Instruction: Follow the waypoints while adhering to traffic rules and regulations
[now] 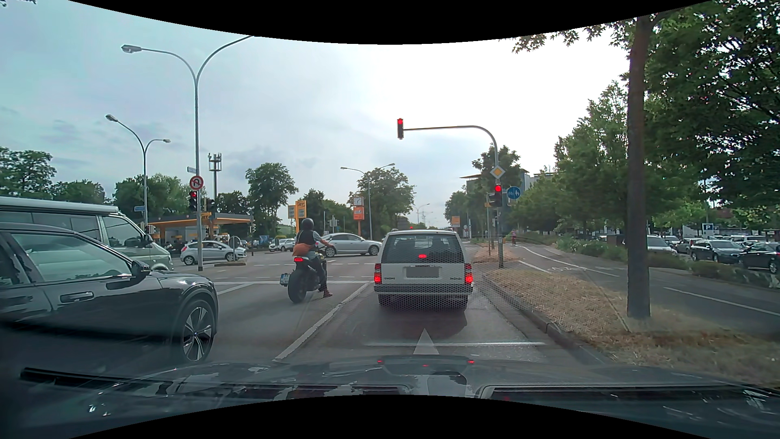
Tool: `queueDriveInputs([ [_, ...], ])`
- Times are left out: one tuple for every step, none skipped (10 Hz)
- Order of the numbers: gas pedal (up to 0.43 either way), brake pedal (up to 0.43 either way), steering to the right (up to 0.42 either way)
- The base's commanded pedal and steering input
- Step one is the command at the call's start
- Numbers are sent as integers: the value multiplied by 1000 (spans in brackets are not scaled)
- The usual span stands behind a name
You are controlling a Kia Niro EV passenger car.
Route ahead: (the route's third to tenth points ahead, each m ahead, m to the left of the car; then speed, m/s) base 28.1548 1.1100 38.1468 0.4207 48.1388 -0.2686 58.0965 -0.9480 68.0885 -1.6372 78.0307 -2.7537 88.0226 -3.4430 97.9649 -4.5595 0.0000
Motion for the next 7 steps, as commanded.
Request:
queueDriveInputs([
  [0,0,11],
  [0,0,11],
  [0,0,11],
  [0,0,11],
  [0,0,11],
  [0,0,11],
  [0,0,11],
])
